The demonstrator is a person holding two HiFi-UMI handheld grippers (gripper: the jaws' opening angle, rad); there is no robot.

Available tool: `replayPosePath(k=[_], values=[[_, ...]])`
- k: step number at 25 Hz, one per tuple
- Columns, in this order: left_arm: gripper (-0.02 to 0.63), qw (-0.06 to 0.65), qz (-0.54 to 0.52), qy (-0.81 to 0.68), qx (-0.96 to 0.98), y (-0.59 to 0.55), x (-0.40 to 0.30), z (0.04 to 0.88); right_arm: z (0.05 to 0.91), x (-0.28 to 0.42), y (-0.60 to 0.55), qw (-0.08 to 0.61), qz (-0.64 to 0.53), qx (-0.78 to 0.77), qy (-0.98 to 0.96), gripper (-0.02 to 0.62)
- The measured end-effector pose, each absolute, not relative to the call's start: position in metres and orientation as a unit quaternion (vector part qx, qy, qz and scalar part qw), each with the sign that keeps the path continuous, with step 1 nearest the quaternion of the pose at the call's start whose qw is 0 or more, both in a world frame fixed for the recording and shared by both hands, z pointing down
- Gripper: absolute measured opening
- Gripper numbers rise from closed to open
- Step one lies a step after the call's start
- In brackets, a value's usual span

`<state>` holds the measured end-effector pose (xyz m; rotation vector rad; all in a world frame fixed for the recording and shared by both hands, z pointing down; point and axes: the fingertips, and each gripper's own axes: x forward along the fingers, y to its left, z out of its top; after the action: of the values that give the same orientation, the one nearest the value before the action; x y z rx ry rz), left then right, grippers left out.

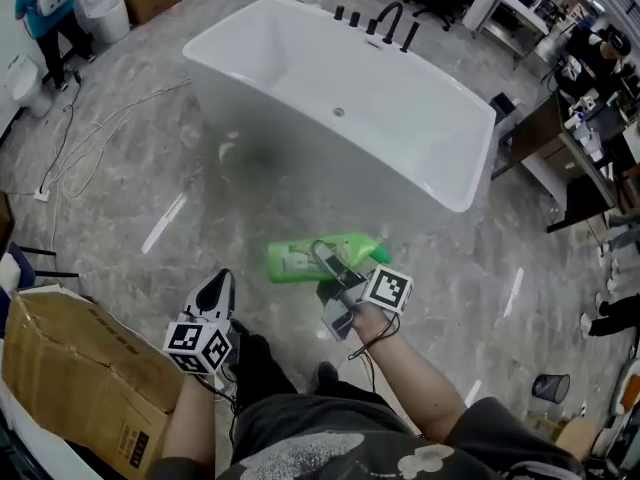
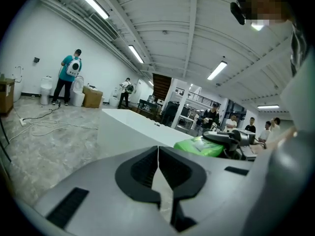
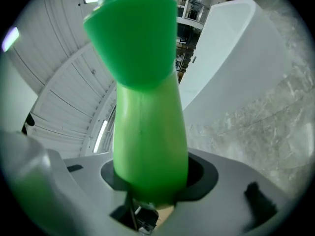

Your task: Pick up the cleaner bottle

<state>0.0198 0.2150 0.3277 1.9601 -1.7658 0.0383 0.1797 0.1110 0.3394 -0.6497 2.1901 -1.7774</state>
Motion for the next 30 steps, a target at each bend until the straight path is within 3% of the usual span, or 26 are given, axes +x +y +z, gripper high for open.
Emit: replayPosePath(k=[11,30], values=[[0.015,0.228,0.025,-0.661,0.715,0.27,0.116,0.323,0.348,0.295,0.168,0.123,-0.61,-0.237,0.746,0.198],[0.015,0.184,0.009,-0.681,0.708,0.363,0.175,0.286,0.326,0.34,0.264,0.116,-0.601,-0.202,0.765,0.198]])
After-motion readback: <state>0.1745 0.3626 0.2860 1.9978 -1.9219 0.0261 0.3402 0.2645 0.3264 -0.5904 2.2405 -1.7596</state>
